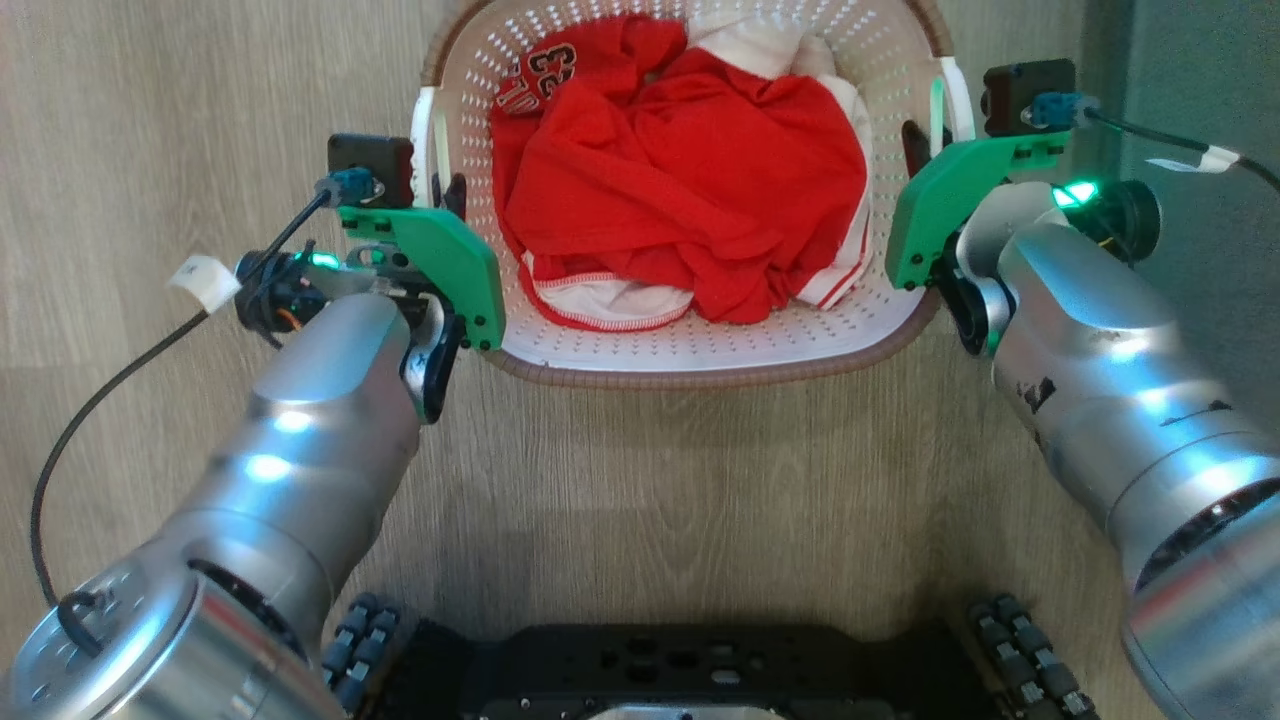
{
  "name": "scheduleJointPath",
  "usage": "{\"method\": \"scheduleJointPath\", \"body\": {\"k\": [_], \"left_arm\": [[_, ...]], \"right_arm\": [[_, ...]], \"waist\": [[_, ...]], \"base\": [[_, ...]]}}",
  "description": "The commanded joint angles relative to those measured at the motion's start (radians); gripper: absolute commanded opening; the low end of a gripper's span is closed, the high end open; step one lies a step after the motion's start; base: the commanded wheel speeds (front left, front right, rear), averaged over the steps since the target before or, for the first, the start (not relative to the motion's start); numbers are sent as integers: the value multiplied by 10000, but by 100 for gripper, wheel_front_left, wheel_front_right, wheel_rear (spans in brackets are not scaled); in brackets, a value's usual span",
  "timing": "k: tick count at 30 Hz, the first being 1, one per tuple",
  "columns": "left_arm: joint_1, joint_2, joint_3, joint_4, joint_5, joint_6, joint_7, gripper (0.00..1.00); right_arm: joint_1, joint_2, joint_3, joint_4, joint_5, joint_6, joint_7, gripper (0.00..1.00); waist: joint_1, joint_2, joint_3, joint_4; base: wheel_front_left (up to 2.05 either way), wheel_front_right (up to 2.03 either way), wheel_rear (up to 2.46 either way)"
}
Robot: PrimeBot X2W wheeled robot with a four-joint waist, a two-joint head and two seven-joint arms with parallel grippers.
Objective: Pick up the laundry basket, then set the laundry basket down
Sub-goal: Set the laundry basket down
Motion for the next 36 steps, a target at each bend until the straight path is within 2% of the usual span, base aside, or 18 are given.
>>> {"method": "scheduleJointPath", "body": {"k": [1, 19, 30, 32, 36], "left_arm": [[-142, 331, 64, -15, 139, 121, -170, 0], [-530, 367, 544, -359, 717, 396, -205, 0], [-502, 392, 940, -301, 1155, 351, -206, 0], [-495, 386, 1000, -259, 1182, 330, -206, 0], [-460, 372, 1076, -167, 1226, 321, -206, 0]], "right_arm": [[216, -23, 48, -40, -253, -15, -127, 0], [-10, 147, -1637, -39, -2056, -15, -268, 0], [71, 211, -2458, -39, -2906, -15, -244, 0], [106, 213, -2488, -39, -2933, -15, -230, 9], [133, 215, -2404, -39, -2857, -15, -215, 13]], "waist": [[-2, 1, 285, 48], [-2, 1, 1013, 10], [-2, 1, 1089, -44], [-2, 1, 1078, -19], [-2, 1, 1071, -6]], "base": [[0, 0, 0], [0, 0, 0], [0, 0, 0], [0, 0, 0], [0, 0, 0]]}}
